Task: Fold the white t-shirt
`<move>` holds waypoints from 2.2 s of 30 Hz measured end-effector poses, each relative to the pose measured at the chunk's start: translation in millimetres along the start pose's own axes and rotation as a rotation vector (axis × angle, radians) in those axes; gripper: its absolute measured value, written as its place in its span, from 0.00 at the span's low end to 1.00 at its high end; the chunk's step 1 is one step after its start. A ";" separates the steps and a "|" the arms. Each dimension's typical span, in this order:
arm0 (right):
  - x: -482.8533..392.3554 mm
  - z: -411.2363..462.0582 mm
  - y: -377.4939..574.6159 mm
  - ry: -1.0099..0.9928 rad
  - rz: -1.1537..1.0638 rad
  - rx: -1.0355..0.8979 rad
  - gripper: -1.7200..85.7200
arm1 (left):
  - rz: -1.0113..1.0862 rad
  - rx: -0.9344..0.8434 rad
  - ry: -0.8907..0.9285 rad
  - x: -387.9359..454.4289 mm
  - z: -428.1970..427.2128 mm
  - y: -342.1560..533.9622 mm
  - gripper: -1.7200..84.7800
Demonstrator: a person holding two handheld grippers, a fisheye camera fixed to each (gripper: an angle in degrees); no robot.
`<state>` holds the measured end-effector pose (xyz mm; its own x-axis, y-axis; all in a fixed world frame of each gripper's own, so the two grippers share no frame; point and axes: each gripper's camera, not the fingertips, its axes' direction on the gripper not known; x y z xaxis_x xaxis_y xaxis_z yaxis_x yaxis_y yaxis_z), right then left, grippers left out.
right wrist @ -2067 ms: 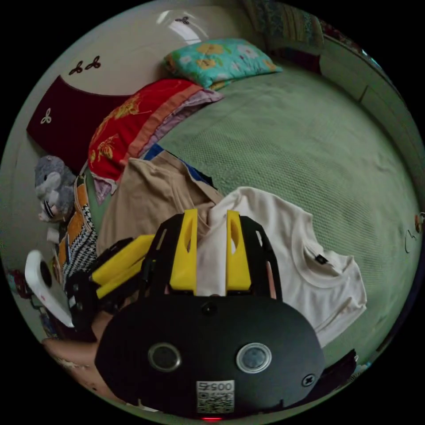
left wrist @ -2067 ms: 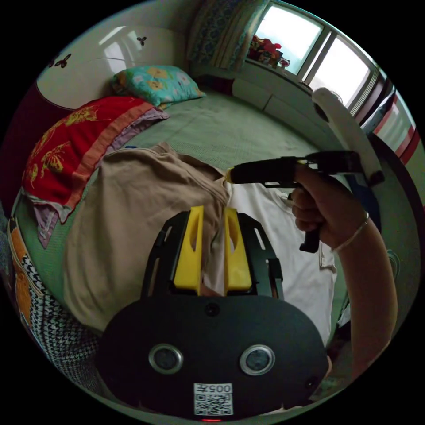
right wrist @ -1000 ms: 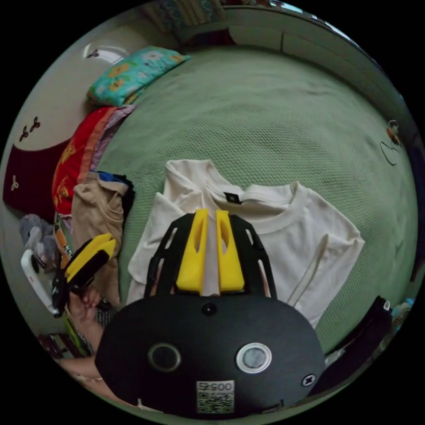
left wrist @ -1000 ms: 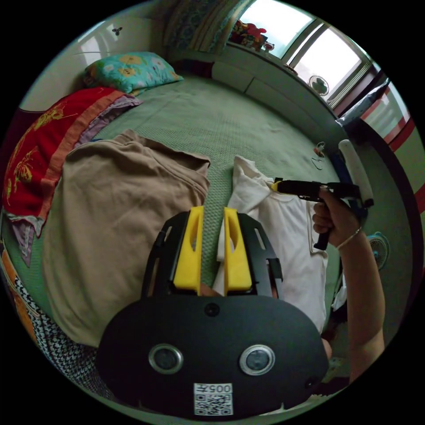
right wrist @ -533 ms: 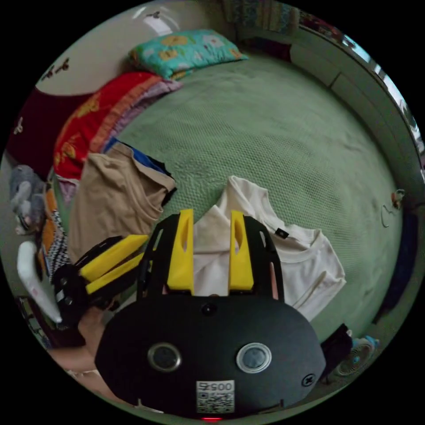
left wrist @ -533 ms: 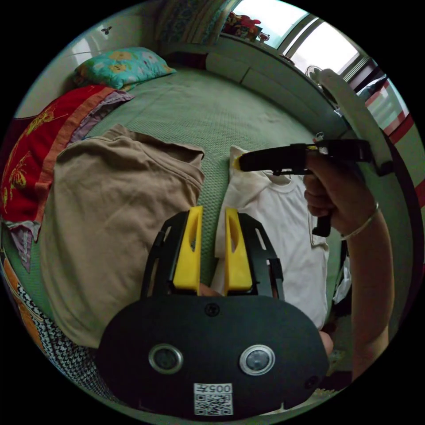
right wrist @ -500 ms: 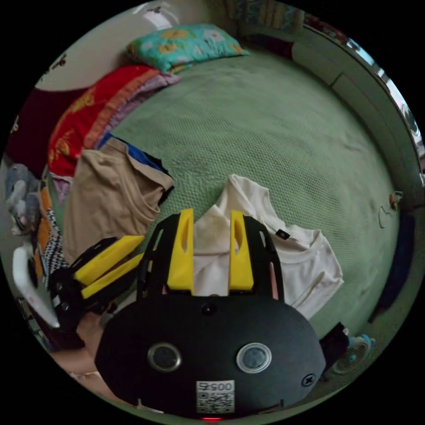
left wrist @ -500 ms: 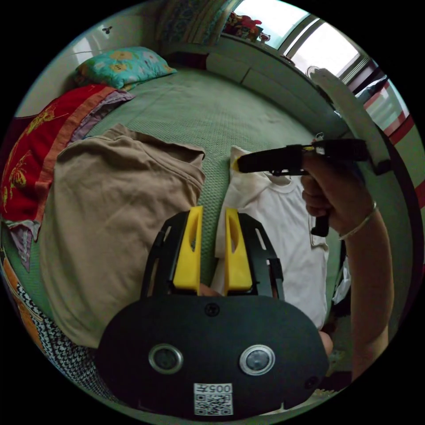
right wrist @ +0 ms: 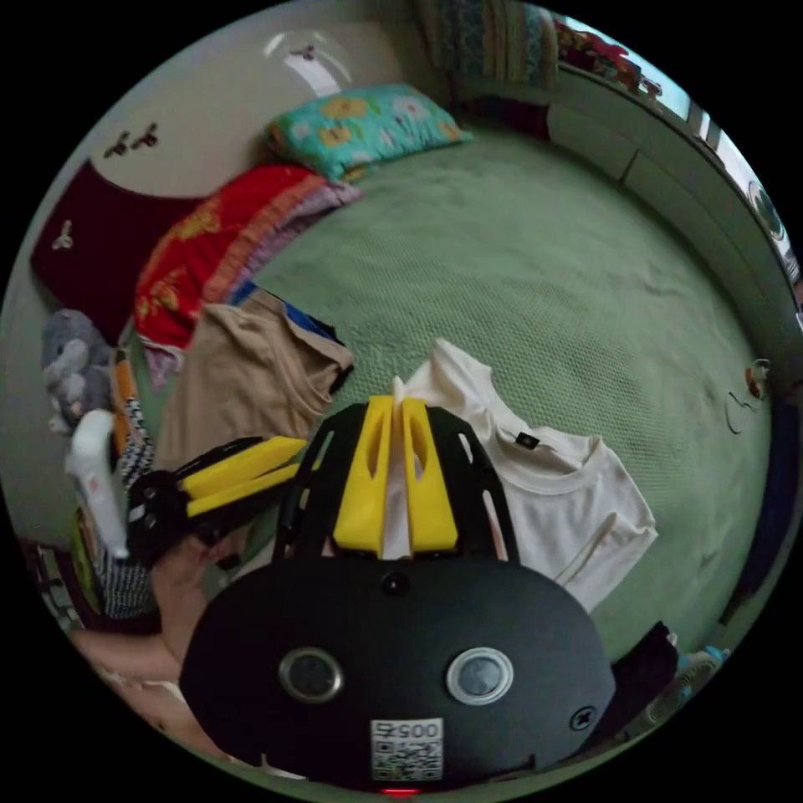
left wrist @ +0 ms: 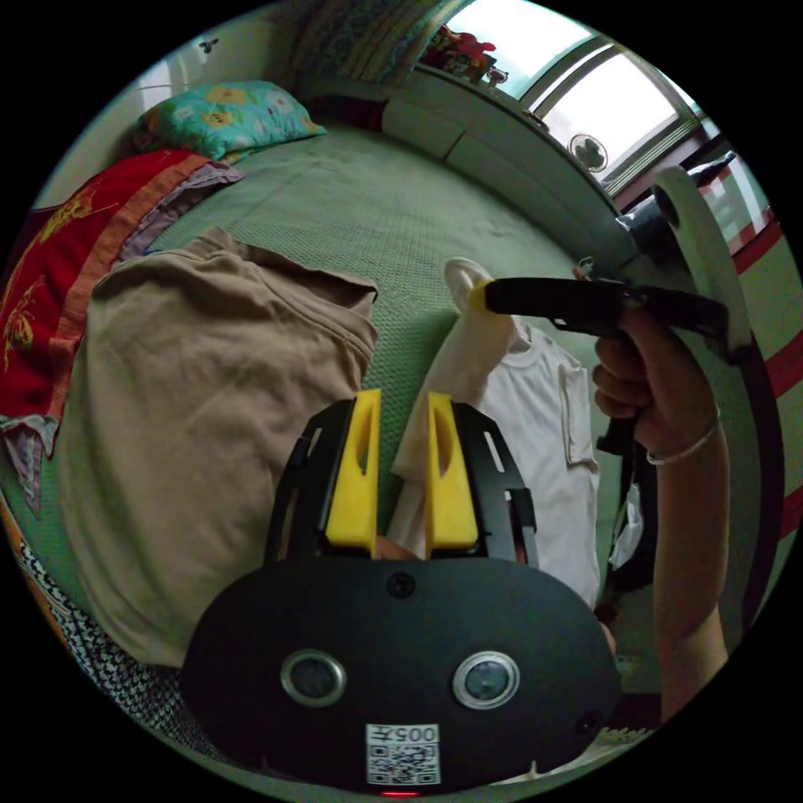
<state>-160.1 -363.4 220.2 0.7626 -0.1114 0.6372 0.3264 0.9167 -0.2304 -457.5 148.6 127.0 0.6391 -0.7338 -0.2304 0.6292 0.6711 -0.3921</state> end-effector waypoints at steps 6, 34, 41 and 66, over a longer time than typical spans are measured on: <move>26.6 -37.1 30.5 -0.160 0.000 0.152 0.00 | -0.025 0.026 0.003 -2.7 -8.2 -2.5 0.12; -59.0 61.3 19.2 0.016 -0.329 -0.160 0.01 | 0.002 -0.026 -0.025 13.1 17.6 -19.9 0.12; -59.4 51.3 44.8 0.079 -0.351 -0.356 0.01 | 0.019 -0.037 -0.014 19.2 24.7 -23.0 0.12; 55.9 69.4 -16.3 0.031 0.248 -0.191 0.06 | 0.197 -0.256 -0.090 81.5 97.1 -28.8 0.11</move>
<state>-161.6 -357.9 310.7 0.8478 0.0928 0.5221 0.2247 0.8290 -0.5121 -380.5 79.7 206.0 0.7811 -0.5726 -0.2490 0.3652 0.7425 -0.5616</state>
